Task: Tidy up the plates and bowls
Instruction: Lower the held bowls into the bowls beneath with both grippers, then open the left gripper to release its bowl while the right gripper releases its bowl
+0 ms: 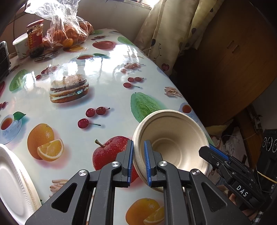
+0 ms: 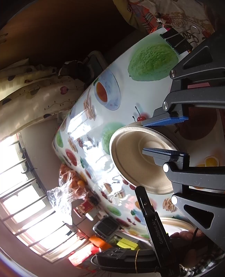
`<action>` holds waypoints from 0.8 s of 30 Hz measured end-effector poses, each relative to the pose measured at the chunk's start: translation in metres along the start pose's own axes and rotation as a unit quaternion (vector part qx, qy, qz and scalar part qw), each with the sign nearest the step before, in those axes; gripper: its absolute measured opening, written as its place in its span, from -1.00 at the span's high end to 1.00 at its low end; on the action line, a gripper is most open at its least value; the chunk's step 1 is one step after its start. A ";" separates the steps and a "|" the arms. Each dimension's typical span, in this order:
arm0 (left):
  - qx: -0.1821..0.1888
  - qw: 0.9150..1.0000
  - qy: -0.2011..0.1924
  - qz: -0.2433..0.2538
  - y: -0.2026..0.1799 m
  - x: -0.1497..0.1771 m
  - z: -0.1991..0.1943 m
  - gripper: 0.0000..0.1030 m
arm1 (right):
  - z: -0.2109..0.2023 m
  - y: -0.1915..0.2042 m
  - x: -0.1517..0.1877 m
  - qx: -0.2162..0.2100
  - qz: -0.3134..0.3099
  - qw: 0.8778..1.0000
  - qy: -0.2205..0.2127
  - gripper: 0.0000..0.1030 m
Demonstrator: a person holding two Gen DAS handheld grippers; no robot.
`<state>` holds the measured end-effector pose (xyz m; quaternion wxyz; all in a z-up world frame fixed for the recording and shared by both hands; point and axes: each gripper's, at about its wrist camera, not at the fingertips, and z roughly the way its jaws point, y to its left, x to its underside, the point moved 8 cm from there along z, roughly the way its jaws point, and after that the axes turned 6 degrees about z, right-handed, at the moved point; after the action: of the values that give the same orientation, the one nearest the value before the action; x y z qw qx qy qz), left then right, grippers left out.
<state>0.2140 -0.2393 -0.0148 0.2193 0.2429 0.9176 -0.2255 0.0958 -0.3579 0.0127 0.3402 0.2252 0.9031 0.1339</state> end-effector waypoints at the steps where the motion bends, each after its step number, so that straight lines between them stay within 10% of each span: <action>1: 0.000 1.000 0.000 0.000 0.000 0.000 0.000 0.75 | 0.000 0.001 -0.001 0.001 0.000 1.000 0.000 0.52; 24: -0.011 1.000 -0.022 0.019 0.000 -0.001 -0.008 0.23 | -0.007 -0.001 0.001 0.012 0.002 1.000 -0.009 0.02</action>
<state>0.2122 -0.2359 -0.0076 0.2465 0.2527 0.9102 -0.2165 0.0904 -0.3589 0.0170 0.3453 0.2327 0.9010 0.1217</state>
